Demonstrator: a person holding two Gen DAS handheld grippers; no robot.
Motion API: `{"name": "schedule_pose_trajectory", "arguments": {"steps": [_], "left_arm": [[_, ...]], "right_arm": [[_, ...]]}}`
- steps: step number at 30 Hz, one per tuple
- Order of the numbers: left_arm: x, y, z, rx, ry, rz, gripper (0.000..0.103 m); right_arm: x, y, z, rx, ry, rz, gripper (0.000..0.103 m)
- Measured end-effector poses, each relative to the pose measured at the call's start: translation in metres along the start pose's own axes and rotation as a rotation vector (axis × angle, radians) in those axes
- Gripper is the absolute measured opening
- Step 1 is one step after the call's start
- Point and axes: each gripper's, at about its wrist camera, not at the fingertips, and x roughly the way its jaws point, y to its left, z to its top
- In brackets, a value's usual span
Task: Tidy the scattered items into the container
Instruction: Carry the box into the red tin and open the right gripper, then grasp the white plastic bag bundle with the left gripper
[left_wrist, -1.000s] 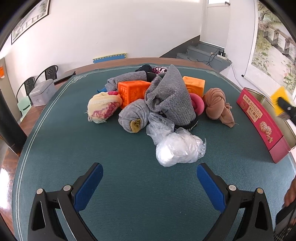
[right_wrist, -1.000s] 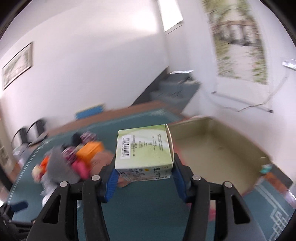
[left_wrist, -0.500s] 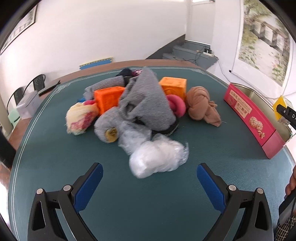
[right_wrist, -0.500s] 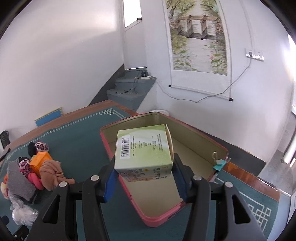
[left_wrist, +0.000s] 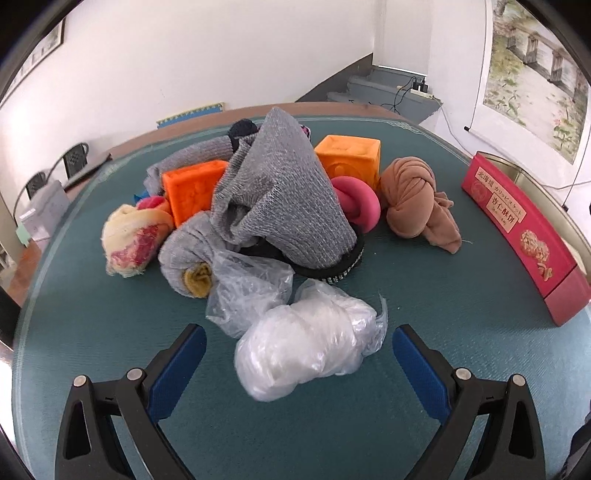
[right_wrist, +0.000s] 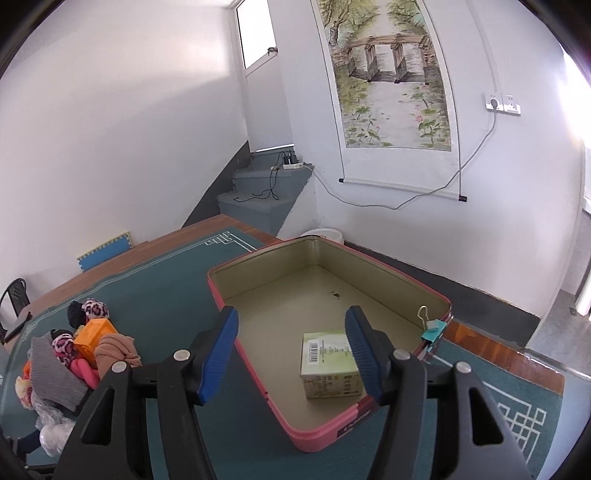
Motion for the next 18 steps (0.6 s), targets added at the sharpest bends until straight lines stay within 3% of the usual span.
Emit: {"name": "schedule_pose_trajectory", "arguments": {"steps": [1, 4, 15, 18], "left_arm": [[0.0026, 0.0003, 0.0, -0.003, 0.013, -0.007, 0.084], [0.004, -0.0009, -0.0007, 0.0, 0.017, -0.009, 0.076], [0.0029, -0.0052, -0.0019, 0.011, 0.007, 0.009, 0.063], [0.0026, -0.006, -0.0019, 0.014, 0.004, 0.01, 0.055]], "right_arm": [[-0.0005, 0.0005, -0.0001, -0.001, -0.002, 0.003, 0.064], [-0.0013, 0.0019, -0.0007, -0.004, -0.004, 0.016, 0.064], [-0.0004, 0.0065, -0.0034, -0.025, 0.002, 0.046, 0.064], [0.0, 0.0064, -0.0035, -0.028, 0.002, 0.047, 0.064]]}}
